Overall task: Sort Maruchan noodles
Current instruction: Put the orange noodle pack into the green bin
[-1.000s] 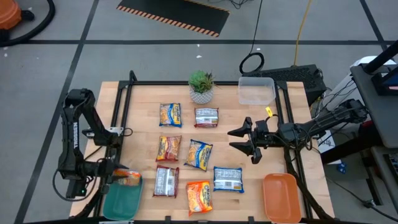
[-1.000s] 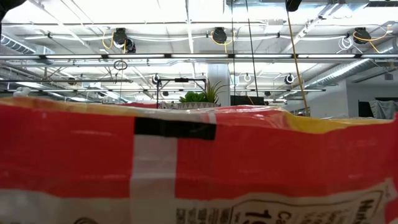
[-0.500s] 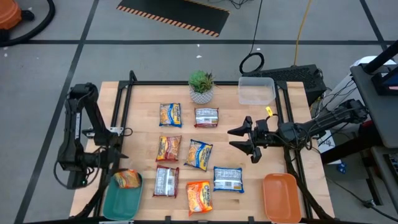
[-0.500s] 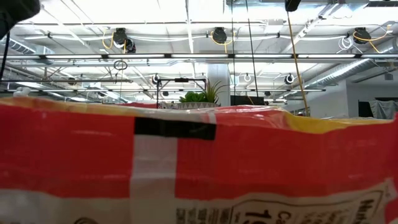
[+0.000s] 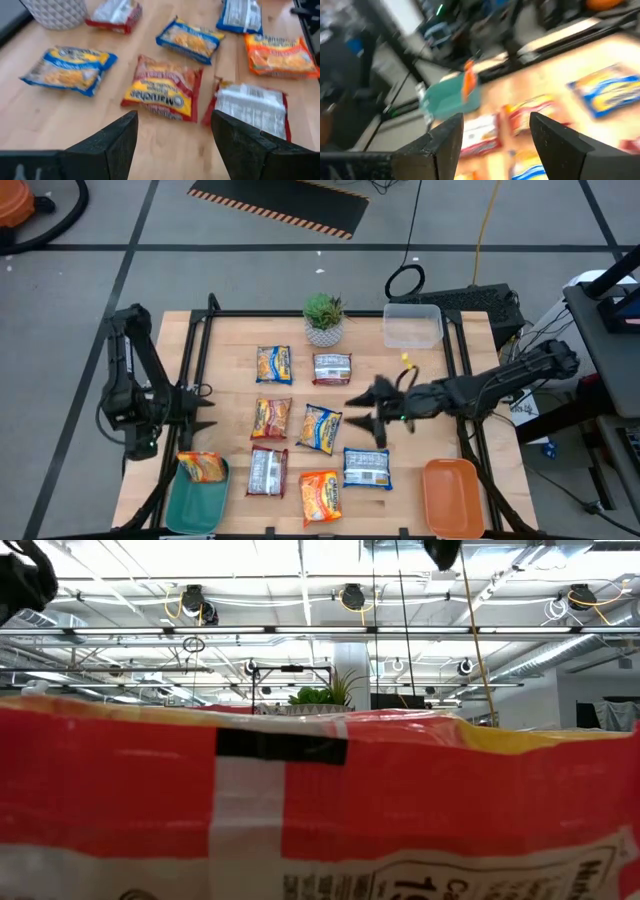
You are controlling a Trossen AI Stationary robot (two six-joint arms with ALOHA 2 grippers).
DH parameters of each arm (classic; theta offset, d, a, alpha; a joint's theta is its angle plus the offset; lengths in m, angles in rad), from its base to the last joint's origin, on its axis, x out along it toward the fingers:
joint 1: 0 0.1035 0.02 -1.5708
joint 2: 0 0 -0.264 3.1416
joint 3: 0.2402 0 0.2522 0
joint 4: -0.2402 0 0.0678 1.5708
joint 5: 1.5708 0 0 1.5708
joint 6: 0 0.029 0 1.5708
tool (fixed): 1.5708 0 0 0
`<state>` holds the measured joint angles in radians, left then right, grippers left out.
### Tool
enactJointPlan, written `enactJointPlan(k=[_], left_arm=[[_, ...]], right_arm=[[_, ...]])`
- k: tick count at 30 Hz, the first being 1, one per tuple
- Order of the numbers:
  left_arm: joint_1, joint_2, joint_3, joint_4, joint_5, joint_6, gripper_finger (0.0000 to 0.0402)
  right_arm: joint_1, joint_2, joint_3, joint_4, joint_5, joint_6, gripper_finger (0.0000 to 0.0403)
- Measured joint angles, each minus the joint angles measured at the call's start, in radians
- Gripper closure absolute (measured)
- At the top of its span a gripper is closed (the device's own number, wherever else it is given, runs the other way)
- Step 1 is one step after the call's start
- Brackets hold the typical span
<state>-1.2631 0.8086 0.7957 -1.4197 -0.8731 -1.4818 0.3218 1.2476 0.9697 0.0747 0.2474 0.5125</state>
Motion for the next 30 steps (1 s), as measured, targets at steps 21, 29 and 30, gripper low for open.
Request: enactJointPlan(k=[21, 29, 30], left_arm=[[0.331, 0.093, 0.137, 0.438, -0.115, 0.704, 0.0147], [0.391, 0.141, 0.137, 0.442, -0.112, 0.774, 0.0147], [0.398, 0.142, 0.137, 0.444, -0.112, 0.781, 0.0147]], right_arm=[[0.010, 0.425, 0.223, -0.259, -0.488, 0.159, 0.0179], [0.004, 0.540, 0.223, -0.256, -0.590, 0.181, 0.0179], [0.004, 0.551, 0.223, -0.244, -0.591, 0.175, 0.0179]])
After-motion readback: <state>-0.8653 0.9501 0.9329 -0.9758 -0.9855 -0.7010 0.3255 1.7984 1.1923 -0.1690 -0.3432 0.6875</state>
